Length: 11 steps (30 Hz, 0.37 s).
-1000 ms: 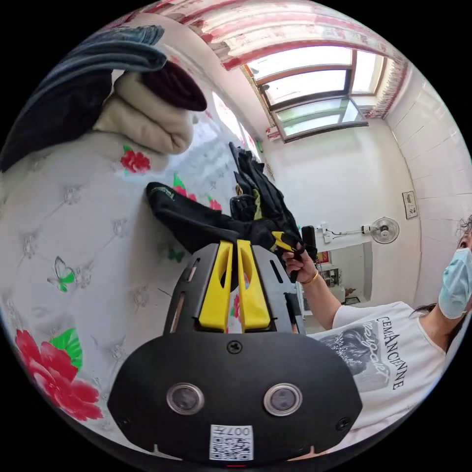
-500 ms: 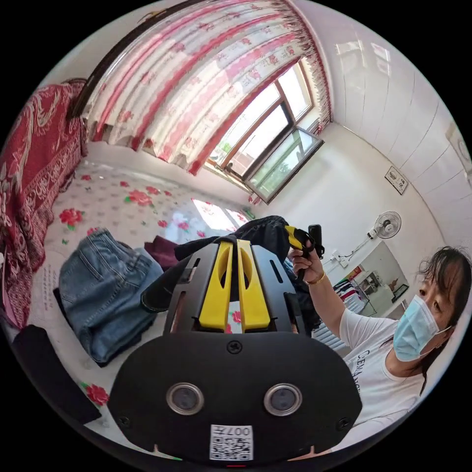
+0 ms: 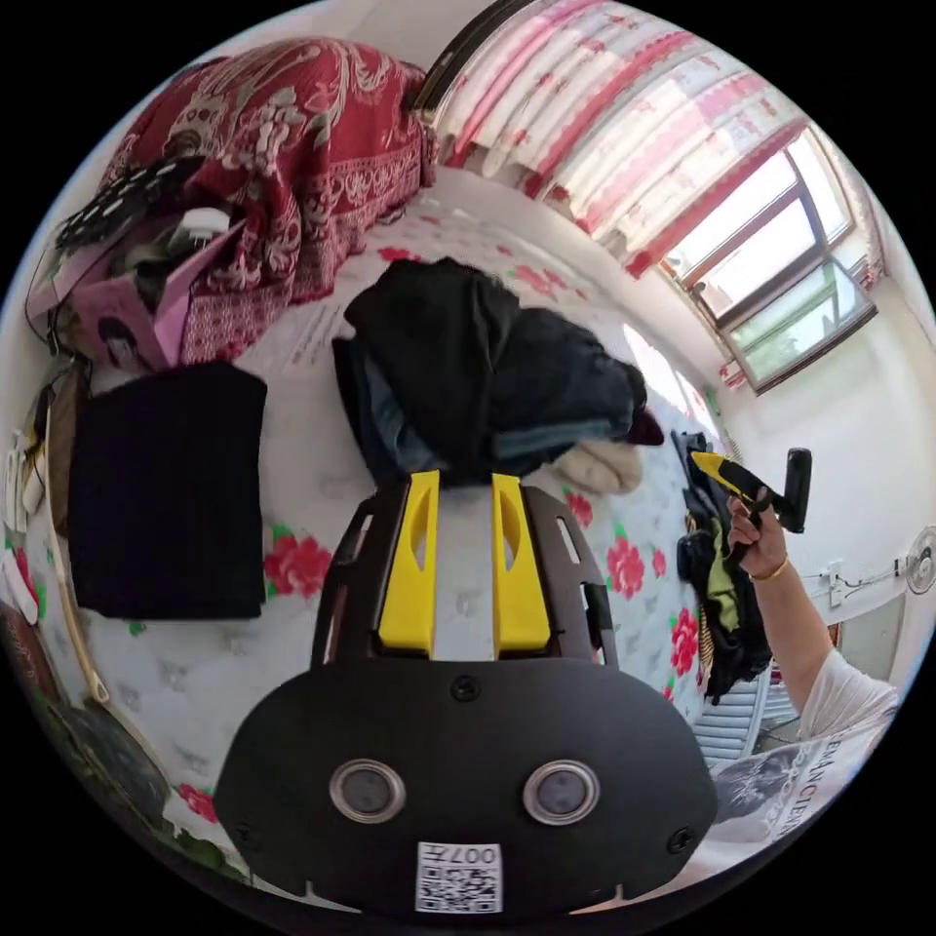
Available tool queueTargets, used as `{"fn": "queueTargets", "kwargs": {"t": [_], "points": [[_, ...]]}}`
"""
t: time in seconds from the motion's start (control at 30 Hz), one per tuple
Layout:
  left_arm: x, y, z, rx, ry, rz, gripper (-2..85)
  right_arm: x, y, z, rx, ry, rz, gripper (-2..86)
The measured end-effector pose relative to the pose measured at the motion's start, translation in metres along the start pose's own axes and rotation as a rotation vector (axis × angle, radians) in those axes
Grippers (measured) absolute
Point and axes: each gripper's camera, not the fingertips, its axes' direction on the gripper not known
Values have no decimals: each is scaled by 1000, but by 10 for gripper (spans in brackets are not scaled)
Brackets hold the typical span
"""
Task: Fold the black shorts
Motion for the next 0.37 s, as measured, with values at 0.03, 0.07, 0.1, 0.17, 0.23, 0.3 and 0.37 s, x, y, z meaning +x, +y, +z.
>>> {"fn": "queueTargets", "kwargs": {"t": [0.03, 0.07, 0.1, 0.17, 0.23, 0.3, 0.37], "points": [[3, 17, 10, -26, -17, 7, 89, 12, 39, 15, -63, 31, 24, 73], [12, 51, 26, -74, -48, 24, 90, 18, 59, 20, -87, 51, 41, 75], [23, 83, 39, -121, -73, 42, 90, 32, 99, 24, -125, 99, 86, 79], [42, 127, 52, -179, -99, 58, 90, 52, 158, 15, -151, 175, 171, 85], [59, 159, 59, -228, -92, 53, 88, 76, 219, -19, -152, 329, 288, 92], [80, 185, 62, -263, -51, 50, 86, 90, 253, -57, -120, 478, 368, 99], [96, 193, 65, -290, -31, 73, 85, 102, 277, -102, -59, 636, 455, 107]]}}
